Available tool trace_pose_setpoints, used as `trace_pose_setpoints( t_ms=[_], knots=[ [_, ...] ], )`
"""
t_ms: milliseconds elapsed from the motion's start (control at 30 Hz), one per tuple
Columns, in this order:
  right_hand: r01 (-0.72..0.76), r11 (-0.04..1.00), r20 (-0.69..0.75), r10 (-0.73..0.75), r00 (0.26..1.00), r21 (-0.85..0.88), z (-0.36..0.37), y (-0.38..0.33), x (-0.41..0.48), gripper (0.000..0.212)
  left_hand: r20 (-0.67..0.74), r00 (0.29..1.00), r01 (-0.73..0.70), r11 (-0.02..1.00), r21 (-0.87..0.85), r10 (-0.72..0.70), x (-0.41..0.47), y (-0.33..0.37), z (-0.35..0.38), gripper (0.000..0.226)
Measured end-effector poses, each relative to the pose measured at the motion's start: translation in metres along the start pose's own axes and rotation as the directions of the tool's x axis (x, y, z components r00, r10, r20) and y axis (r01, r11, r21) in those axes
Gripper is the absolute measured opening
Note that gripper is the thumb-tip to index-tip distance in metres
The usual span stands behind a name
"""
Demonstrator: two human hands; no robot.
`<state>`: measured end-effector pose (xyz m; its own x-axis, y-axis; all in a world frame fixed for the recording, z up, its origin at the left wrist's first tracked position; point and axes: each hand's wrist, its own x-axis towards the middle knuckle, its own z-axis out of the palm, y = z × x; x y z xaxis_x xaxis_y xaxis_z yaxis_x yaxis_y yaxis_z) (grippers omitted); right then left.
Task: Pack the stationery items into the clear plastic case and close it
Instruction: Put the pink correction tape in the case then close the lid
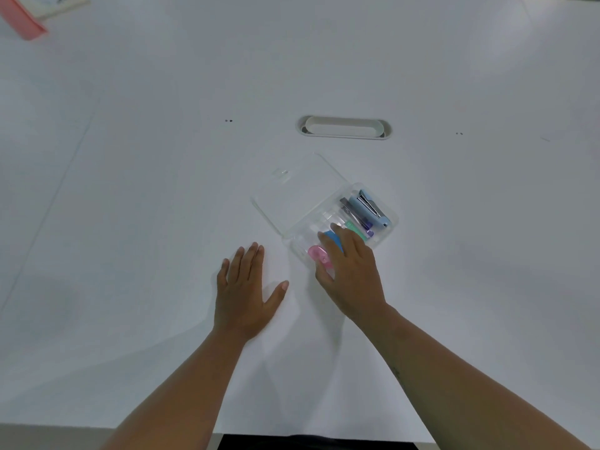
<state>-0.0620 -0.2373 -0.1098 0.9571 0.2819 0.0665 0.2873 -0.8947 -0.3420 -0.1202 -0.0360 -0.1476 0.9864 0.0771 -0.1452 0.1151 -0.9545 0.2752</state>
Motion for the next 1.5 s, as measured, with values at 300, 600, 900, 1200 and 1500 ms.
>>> trace_pose_setpoints(
  t_ms=[300, 600, 900, 1200, 1500],
  knots=[
    [0.294, 0.937, 0.331, -0.222, 0.917, -0.188, 0.01, 0.021, 0.006, 0.068, -0.03, 0.992, 0.113, 0.981, -0.156, -0.119, 0.046, 0.009, -0.009, 0.082],
    [0.221, 0.974, 0.235, -0.202, 0.951, -0.054, -0.01, 0.044, 0.031, 0.069, -0.049, 0.972, 0.217, 0.953, -0.212, -0.232, 0.119, 0.028, -0.019, 0.071],
    [0.192, 0.969, 0.348, -0.129, 0.929, -0.153, -0.017, 0.113, 0.053, 0.069, -0.072, 0.963, 0.24, 0.948, -0.21, -0.259, 0.175, 0.038, -0.035, 0.056],
    [0.028, 0.988, 0.236, 0.009, 0.972, -0.15, -0.004, 0.082, 0.043, 0.073, -0.141, 0.96, 0.161, 0.889, -0.429, -0.242, 0.207, 0.057, -0.09, 0.035],
    [-0.02, 1.0, -0.004, 0.02, 1.0, -0.009, -0.038, 0.056, 0.081, 0.071, -0.145, 0.989, -0.065, 0.943, -0.326, 0.018, 0.162, 0.07, -0.14, 0.029]
  ],
)
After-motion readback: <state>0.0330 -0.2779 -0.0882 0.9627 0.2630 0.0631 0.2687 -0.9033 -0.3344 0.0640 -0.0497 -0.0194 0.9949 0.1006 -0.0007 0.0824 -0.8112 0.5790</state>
